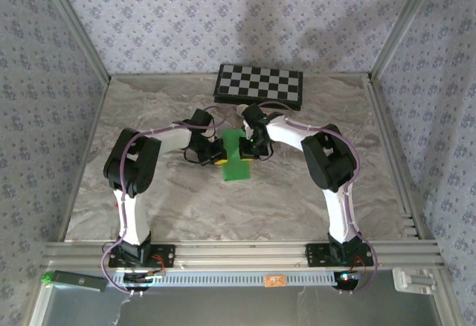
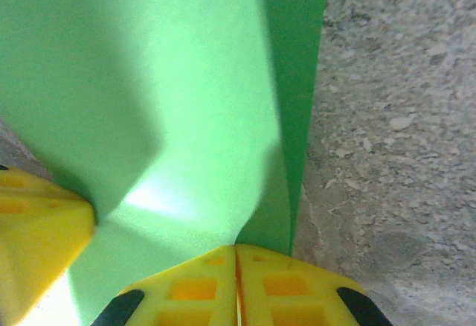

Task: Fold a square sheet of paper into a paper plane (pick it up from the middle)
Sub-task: First fold in half a square sheet of paper at the center of the table.

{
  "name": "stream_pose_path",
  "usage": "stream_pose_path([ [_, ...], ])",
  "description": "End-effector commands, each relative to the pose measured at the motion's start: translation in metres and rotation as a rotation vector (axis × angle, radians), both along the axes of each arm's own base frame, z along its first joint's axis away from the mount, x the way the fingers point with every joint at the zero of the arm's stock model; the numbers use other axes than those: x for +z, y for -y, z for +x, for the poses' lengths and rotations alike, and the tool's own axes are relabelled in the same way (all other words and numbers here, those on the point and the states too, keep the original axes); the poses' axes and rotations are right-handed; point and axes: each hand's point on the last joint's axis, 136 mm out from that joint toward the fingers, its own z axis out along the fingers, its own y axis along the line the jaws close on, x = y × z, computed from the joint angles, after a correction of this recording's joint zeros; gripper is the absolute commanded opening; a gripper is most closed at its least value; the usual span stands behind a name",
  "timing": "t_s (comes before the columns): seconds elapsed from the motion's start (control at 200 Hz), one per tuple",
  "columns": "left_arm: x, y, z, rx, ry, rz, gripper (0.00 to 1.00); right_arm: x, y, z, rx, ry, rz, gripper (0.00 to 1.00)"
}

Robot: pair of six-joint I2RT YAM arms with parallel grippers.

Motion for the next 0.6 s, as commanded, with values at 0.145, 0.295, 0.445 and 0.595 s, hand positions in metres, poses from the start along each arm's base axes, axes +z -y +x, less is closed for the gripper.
stream_pose_path([
  [0.145,0.019,-0.039,-0.005,0.027,0.021,0.063,0.06,-0.09,0.088,-0.068,0.016,-0.249,-0.415,0.1],
  [0.295,0.044,-0.013,0.0,0.006,0.076,-0.02,0.06,-0.09,0.086,-0.068,0.01,-0.25,-0.404,0.1],
  [0.445,0.045,0.019,-0.003,-0.027,0.068,-0.082,0.06,-0.092,0.086,-0.069,0.007,-0.259,-0.404,0.1],
  [0.595,0.027,0.03,-0.008,-0.039,0.02,-0.071,0.06,-0.092,0.085,-0.07,0.007,-0.259,-0.396,0.1],
])
